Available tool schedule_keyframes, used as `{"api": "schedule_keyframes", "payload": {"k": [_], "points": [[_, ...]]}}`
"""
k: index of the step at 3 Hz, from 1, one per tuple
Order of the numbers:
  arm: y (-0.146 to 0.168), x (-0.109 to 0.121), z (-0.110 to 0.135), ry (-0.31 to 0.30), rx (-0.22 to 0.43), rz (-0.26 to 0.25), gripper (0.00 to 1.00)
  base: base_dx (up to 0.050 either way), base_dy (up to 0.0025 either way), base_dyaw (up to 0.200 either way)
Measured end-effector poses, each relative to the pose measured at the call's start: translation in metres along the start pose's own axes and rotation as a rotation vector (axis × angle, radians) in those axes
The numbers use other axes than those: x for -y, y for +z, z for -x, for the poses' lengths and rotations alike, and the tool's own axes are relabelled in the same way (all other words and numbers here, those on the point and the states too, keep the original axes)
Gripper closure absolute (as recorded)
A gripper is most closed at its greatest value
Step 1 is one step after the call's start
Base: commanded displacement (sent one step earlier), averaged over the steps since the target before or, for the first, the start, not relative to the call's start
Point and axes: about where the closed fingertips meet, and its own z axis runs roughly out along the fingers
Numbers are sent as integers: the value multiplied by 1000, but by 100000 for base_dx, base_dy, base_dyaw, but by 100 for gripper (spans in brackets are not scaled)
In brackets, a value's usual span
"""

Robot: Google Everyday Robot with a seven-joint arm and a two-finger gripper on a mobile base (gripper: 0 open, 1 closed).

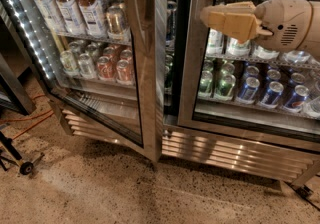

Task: Open left fridge door

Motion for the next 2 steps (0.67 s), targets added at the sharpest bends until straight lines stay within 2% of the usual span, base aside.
{"api": "schedule_keyframes", "payload": {"k": [1, 2], "points": [[0, 0, 0, 0, 0, 0, 100, -5005, 12, -92], [0, 0, 0, 0, 0, 0, 100, 0, -1, -18984]]}}
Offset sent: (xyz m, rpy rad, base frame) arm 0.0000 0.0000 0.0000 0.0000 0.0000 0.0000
